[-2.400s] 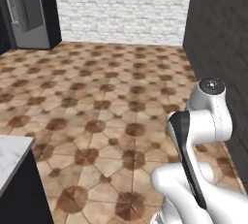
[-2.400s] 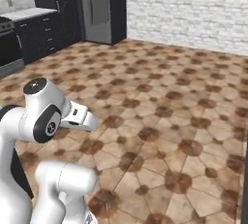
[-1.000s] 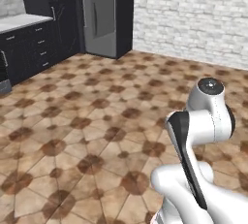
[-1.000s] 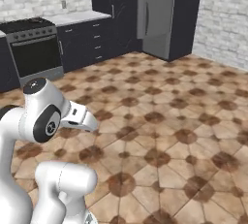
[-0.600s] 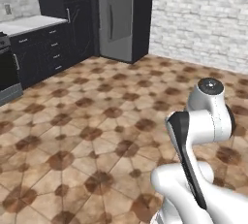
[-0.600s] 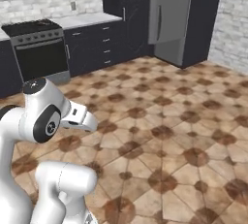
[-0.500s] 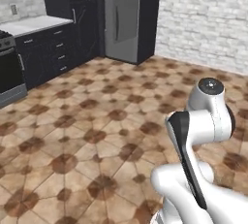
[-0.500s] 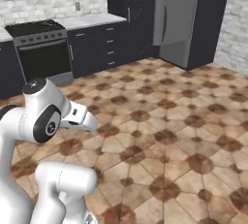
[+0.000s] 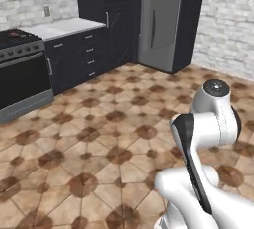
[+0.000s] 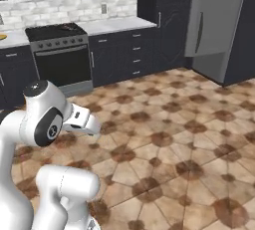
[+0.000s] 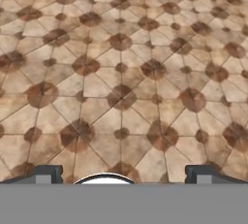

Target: Place the cold items (potato and bell pepper) from the fridge in one tupperware on the dining counter. Place the warm items (kebab skewer and hot dog) in the stove area in another tupperware.

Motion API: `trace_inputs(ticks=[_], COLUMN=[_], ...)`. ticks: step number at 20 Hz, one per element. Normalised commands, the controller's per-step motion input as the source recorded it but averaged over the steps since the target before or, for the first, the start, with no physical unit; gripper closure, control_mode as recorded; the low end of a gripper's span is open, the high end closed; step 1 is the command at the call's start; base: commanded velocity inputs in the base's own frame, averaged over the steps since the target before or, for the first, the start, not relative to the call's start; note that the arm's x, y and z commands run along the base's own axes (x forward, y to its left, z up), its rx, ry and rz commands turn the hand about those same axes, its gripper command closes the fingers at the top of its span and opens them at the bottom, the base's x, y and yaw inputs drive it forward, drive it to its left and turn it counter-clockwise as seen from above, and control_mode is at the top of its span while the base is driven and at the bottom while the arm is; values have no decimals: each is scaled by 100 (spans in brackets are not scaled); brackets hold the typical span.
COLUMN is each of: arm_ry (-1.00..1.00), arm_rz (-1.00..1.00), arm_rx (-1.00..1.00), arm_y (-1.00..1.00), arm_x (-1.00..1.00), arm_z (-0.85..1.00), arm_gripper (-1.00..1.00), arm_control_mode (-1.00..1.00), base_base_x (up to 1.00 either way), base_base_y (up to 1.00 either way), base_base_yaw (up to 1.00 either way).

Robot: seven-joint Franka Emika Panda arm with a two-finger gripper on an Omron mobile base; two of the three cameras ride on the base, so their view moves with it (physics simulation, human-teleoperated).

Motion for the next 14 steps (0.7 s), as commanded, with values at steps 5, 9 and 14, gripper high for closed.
trace_inputs(ticks=[5,9,14], arm_ry=[0,0,0], arm_rz=[0,0,0], arm_rx=[0,0,0], arm_y=[0,0,0], arm_x=[0,0,0], arm_z=[0,0,0], arm_gripper=[-100,-100,-100], arm_control_mode=[100,100,100], base_base_x=[100,100,100], base_base_y=[1,9,12], base_base_yaw=[22,11,1])
